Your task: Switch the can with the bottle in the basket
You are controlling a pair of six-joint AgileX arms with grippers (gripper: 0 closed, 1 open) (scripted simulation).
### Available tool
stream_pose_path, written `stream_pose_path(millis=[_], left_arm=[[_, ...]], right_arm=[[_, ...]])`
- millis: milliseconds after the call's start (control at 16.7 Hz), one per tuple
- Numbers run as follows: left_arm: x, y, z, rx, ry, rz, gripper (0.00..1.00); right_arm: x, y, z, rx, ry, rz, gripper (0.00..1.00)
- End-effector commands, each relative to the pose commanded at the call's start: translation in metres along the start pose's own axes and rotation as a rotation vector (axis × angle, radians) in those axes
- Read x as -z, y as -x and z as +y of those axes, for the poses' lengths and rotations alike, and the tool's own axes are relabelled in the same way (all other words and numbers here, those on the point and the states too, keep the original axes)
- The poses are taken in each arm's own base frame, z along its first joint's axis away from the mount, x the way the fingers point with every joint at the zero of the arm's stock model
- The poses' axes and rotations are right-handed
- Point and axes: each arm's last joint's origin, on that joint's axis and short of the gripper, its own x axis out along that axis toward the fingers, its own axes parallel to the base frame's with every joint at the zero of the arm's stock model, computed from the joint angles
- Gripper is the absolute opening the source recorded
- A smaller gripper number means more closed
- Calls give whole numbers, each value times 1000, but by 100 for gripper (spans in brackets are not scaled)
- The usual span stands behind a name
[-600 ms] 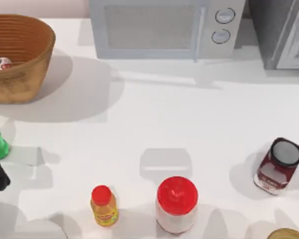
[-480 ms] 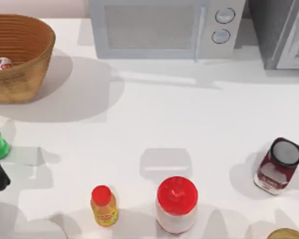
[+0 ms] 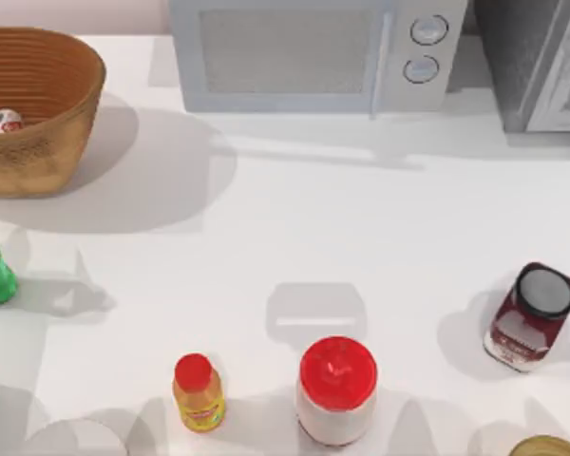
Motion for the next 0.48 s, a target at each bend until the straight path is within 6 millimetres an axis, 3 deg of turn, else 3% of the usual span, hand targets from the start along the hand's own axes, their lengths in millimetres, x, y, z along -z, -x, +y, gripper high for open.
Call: stream_pose_path(millis=[240, 480], left_arm=[[-60, -30, 3, 26, -12, 220, 100], [-108, -96, 8, 52, -13, 497, 100]], right_arm=[[0, 0, 0, 0, 0, 0, 100], [0, 0, 0, 0, 0, 0, 100]])
